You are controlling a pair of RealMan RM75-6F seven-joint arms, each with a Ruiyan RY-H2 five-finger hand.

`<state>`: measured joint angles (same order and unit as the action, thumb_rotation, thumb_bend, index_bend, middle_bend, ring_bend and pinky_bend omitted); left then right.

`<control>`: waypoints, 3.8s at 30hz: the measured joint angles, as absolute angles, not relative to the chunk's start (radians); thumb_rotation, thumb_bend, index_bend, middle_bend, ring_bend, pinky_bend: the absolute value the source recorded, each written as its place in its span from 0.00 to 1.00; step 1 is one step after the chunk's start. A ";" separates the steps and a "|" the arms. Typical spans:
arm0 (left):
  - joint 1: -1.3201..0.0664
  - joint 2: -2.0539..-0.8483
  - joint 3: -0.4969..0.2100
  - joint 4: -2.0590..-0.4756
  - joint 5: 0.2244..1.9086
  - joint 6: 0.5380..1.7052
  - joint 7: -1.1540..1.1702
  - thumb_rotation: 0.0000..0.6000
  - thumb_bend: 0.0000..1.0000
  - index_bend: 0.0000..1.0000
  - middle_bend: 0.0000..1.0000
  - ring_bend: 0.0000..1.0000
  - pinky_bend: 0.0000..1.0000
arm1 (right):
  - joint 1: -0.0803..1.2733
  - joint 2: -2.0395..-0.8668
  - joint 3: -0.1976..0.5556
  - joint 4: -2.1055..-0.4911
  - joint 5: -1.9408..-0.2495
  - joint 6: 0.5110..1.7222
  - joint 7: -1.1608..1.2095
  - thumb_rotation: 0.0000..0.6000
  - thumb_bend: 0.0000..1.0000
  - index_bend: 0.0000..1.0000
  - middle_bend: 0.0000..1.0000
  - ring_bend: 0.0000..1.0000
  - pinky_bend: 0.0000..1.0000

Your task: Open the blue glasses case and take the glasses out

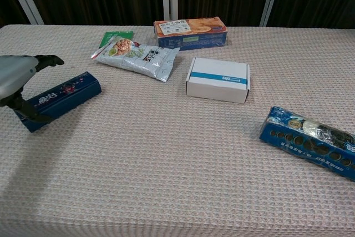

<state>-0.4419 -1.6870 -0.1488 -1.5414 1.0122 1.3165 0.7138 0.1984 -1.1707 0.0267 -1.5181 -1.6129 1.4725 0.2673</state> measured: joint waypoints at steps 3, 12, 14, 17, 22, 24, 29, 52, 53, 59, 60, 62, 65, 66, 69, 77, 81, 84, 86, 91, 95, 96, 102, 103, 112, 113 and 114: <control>-0.447 -1.667 -0.169 -1.533 0.982 1.280 0.691 1.00 0.14 0.14 0.17 0.11 0.13 | 0.197 -1.173 0.027 -1.518 -1.612 1.472 0.266 1.00 0.32 0.08 0.14 0.04 0.10; -0.538 -1.645 -0.242 -1.454 0.916 1.140 0.651 1.00 0.15 0.22 0.26 0.15 0.13 | 0.178 -1.174 0.023 -1.514 -1.606 1.484 0.270 1.00 0.32 0.08 0.14 0.04 0.10; -0.561 -1.650 -0.253 -1.434 0.912 1.129 0.654 1.00 0.15 0.22 0.26 0.14 0.13 | 0.172 -1.173 0.022 -1.514 -1.604 1.488 0.271 1.00 0.32 0.08 0.14 0.04 0.10; -0.591 -1.659 -0.265 -1.423 0.910 1.112 0.655 1.00 0.15 0.22 0.26 0.14 0.13 | 0.166 -1.171 0.021 -1.514 -1.602 1.493 0.273 1.00 0.31 0.08 0.14 0.04 0.10; -0.606 -1.651 -0.259 -1.451 0.905 1.100 0.657 1.00 0.20 0.26 0.25 0.15 0.13 | 0.162 -1.173 0.022 -1.509 -1.600 1.495 0.279 1.00 0.32 0.08 0.14 0.04 0.10; -0.609 -1.640 -0.249 -1.470 0.894 1.094 0.662 1.00 0.22 0.27 0.25 0.15 0.13 | 0.161 -1.175 0.022 -1.505 -1.599 1.493 0.284 1.00 0.31 0.08 0.14 0.04 0.10; -0.614 -1.622 -0.231 -1.487 0.866 1.084 0.670 1.00 0.28 0.30 0.25 0.15 0.13 | 0.161 -1.180 0.023 -1.497 -1.598 1.487 0.291 1.00 0.31 0.08 0.13 0.04 0.10; -0.646 -1.592 -0.189 -1.496 0.817 1.067 0.650 1.00 0.43 0.35 0.35 0.18 0.13 | 0.149 -1.179 0.025 -1.496 -1.599 1.491 0.299 1.00 0.31 0.08 0.13 0.04 0.10; -0.646 -1.592 -0.187 -1.494 0.820 1.065 0.646 1.00 0.44 0.35 0.36 0.19 0.13 | 0.149 -1.179 0.025 -1.496 -1.599 1.490 0.300 1.00 0.31 0.08 0.13 0.04 0.10; -0.648 -1.591 -0.181 -1.465 0.854 1.053 0.594 1.00 0.48 0.38 0.42 0.23 0.14 | 0.148 -1.177 0.027 -1.498 -1.598 1.489 0.300 1.00 0.31 0.08 0.13 0.04 0.10; -0.649 -1.590 -0.181 -1.456 0.861 1.048 0.580 1.00 0.48 0.38 0.42 0.23 0.14 | 0.149 -1.177 0.027 -1.498 -1.598 1.489 0.300 1.00 0.31 0.08 0.13 0.04 0.10; -0.652 -1.589 -0.181 -1.442 0.872 1.040 0.564 1.00 0.49 0.38 0.42 0.23 0.14 | 0.149 -1.176 0.028 -1.499 -1.597 1.488 0.299 1.00 0.31 0.08 0.13 0.04 0.10; -0.657 -1.588 -0.183 -1.419 0.883 1.030 0.541 1.00 0.49 0.38 0.42 0.23 0.14 | 0.149 -1.174 0.028 -1.501 -1.596 1.484 0.299 1.00 0.31 0.08 0.13 0.04 0.10; -0.659 -1.589 -0.185 -1.412 0.884 1.028 0.538 1.00 0.49 0.37 0.41 0.23 0.14 | 0.149 -1.174 0.029 -1.502 -1.595 1.483 0.299 1.00 0.31 0.08 0.13 0.04 0.10; -0.668 -1.590 -0.191 -1.385 0.880 1.017 0.534 1.00 0.49 0.33 0.39 0.23 0.14 | 0.150 -1.174 0.030 -1.504 -1.594 1.481 0.298 1.00 0.31 0.08 0.13 0.04 0.10; -0.701 -1.612 -0.233 -1.269 0.843 1.001 0.528 1.00 0.47 0.23 0.26 0.18 0.14 | 0.146 -1.169 0.030 -1.511 -1.592 1.484 0.294 1.00 0.31 0.08 0.13 0.04 0.10; -0.713 -1.625 -0.270 -1.221 0.796 1.001 0.520 1.00 0.44 0.24 0.24 0.18 0.14 | 0.143 -1.168 0.032 -1.512 -1.593 1.491 0.295 1.00 0.31 0.08 0.13 0.04 0.10; -0.707 -1.623 -0.280 -1.242 0.800 1.015 0.487 1.00 0.44 0.30 0.24 0.18 0.14 | 0.140 -1.170 0.032 -1.511 -1.594 1.495 0.297 1.00 0.31 0.08 0.13 0.04 0.10; -0.698 -1.618 -0.278 -1.274 0.817 1.030 0.468 1.00 0.44 0.34 0.23 0.18 0.14 | 0.141 -1.172 0.032 -1.510 -1.595 1.493 0.298 1.00 0.31 0.08 0.13 0.04 0.10; -0.661 -1.605 -0.230 -1.386 0.912 1.080 0.437 0.60 0.45 0.37 0.20 0.15 0.13 | 0.147 -1.177 0.031 -1.507 -1.597 1.482 0.297 1.00 0.31 0.08 0.13 0.04 0.10; -0.641 -1.614 -0.184 -1.423 0.937 1.095 0.446 0.09 0.48 0.37 0.18 0.14 0.13 | 0.148 -1.176 0.032 -1.507 -1.598 1.481 0.296 1.00 0.31 0.08 0.13 0.04 0.10; -0.639 -1.618 -0.180 -1.425 0.936 1.095 0.451 0.04 0.49 0.37 0.18 0.14 0.13 | 0.147 -1.176 0.032 -1.508 -1.598 1.482 0.297 1.00 0.31 0.08 0.13 0.04 0.10; -0.639 -1.629 -0.173 -1.435 0.919 1.076 0.463 0.00 0.51 0.37 0.17 0.13 0.12 | 0.142 -1.179 0.030 -1.500 -1.593 1.483 0.306 1.00 0.31 0.08 0.13 0.04 0.10; -0.640 -1.631 -0.173 -1.434 0.916 1.075 0.467 0.00 0.51 0.37 0.17 0.13 0.12 | 0.141 -1.179 0.030 -1.499 -1.593 1.483 0.307 1.00 0.31 0.08 0.13 0.04 0.10; -0.643 -1.639 -0.155 -1.446 0.921 1.065 0.489 0.00 0.51 0.39 0.16 0.13 0.12 | 0.140 -1.182 0.030 -1.492 -1.593 1.482 0.314 1.00 0.31 0.08 0.13 0.04 0.10; -0.643 -1.639 -0.151 -1.451 0.924 1.063 0.491 0.00 0.51 0.40 0.16 0.13 0.12 | 0.141 -1.183 0.030 -1.492 -1.594 1.481 0.313 1.00 0.31 0.08 0.13 0.04 0.10; -0.643 -1.639 -0.147 -1.458 0.926 1.061 0.494 0.00 0.51 0.40 0.16 0.13 0.12 | 0.141 -1.183 0.030 -1.493 -1.594 1.481 0.313 1.00 0.31 0.08 0.13 0.04 0.10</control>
